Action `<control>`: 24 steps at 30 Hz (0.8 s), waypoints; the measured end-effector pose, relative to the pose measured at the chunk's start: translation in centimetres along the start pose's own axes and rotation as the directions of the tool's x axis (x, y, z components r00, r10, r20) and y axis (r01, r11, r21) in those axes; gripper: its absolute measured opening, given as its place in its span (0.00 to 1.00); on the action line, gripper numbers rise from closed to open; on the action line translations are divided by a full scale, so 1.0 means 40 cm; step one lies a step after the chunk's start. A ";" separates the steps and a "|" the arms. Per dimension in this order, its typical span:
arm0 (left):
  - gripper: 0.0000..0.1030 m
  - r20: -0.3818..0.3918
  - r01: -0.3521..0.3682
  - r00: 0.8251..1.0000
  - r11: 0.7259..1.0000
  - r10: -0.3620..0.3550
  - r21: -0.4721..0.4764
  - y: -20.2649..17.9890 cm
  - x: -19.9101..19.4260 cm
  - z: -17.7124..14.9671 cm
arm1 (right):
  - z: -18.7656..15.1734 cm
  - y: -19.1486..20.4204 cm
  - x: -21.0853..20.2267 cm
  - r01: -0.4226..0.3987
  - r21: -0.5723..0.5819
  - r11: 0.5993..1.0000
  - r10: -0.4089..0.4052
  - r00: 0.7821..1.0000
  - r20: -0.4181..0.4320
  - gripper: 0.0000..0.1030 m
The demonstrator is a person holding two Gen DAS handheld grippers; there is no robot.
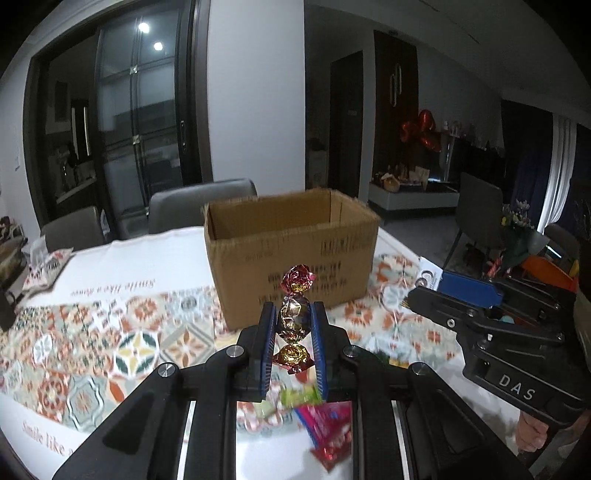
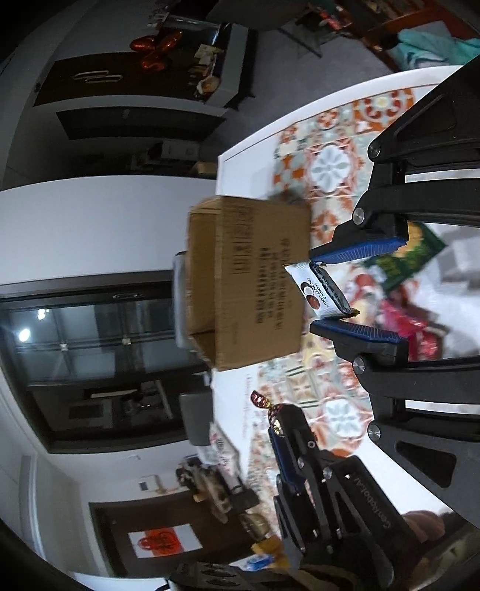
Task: Organize snacks
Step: 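Lower both held snacks into the box and open both tools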
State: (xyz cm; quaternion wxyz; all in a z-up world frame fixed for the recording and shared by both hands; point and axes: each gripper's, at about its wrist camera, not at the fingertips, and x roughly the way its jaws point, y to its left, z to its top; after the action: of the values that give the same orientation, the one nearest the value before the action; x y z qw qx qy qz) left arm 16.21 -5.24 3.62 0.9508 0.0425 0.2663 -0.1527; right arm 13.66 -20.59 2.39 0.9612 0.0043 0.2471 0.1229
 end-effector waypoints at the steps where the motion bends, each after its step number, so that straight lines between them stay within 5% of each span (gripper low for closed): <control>1: 0.19 0.006 0.001 1.000 1.000 -0.001 0.004 0.005 0.002 0.017 | 0.020 -0.002 0.006 -0.002 -0.003 1.000 0.002 1.000 0.009 0.32; 12: 0.19 0.040 -0.009 0.999 0.999 0.008 0.040 0.052 0.065 0.215 | 0.241 -0.028 0.101 -0.032 -0.013 0.999 0.032 0.998 0.052 0.32; 24: 0.19 -0.146 0.036 0.989 0.999 -0.037 -0.010 0.108 0.274 0.308 | 0.353 -0.082 0.283 -0.053 0.021 0.998 0.055 0.994 -0.091 0.32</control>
State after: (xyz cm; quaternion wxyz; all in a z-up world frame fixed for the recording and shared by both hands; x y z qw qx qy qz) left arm 32.52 -6.06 8.44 0.9259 0.0454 0.3364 -0.1656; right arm 30.75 -20.35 9.20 0.9451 0.0145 0.2916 0.1467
